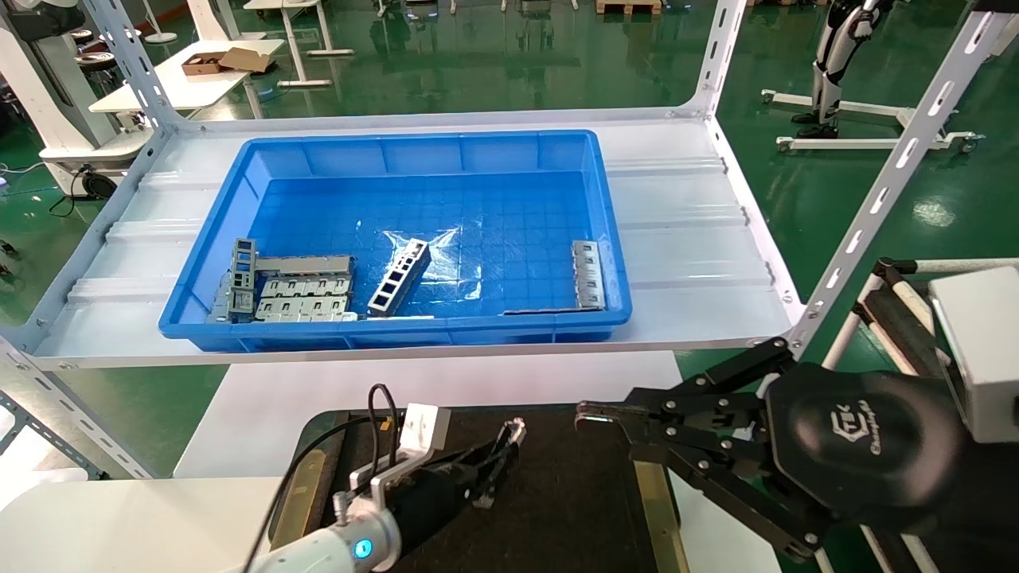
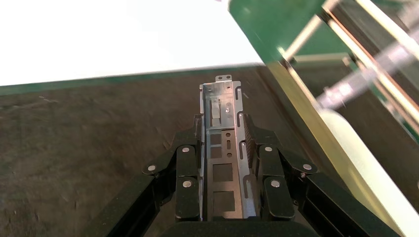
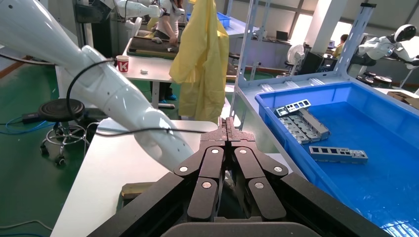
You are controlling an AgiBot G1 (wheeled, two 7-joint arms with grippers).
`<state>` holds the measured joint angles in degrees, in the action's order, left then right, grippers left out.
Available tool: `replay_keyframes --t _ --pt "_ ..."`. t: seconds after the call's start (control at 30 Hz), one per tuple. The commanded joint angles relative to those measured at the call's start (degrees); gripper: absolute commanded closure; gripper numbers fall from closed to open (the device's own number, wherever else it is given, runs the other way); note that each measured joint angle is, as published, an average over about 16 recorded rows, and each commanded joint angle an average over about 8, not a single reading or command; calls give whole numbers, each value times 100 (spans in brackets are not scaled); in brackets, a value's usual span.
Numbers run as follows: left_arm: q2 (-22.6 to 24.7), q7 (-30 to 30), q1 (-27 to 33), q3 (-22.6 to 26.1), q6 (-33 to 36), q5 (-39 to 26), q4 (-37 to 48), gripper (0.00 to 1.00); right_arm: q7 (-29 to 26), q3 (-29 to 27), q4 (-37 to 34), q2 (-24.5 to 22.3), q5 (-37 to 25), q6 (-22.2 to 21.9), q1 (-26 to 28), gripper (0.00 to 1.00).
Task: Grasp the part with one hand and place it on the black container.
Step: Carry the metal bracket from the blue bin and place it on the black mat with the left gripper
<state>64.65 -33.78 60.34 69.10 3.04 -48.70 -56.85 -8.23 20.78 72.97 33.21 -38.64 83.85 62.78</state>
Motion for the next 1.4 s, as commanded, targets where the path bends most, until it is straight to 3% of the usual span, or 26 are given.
replay_keyframes --t 0.03,0.43,1.2,1.27,1.3,1.33,1.4 --pt "228 -44 -40 -14 -285 25 196 100 0 0 0 0 0 0 0 100" --pt "1203 -190 -160 -75 -1158 163 1161 100 1 1 0 0 1 0 0 100" --pt "1352 -805 -255 290 -1623 163 1524 100 1 3 0 -1 2 -1 1 100" --pt "1355 -877 -252 342 -1652 172 1545 100 1 3 0 -1 2 -1 1 92" --pt "1356 -911 -250 368 -1667 178 1554 96 1 3 0 -1 2 -1 1 79" --pt "1357 -944 -247 396 -1681 183 1561 90 2 3 0 -1 2 -1 1 67" --pt "1359 -1009 -240 452 -1703 193 1572 65 2 3 0 -1 2 -1 1 42"
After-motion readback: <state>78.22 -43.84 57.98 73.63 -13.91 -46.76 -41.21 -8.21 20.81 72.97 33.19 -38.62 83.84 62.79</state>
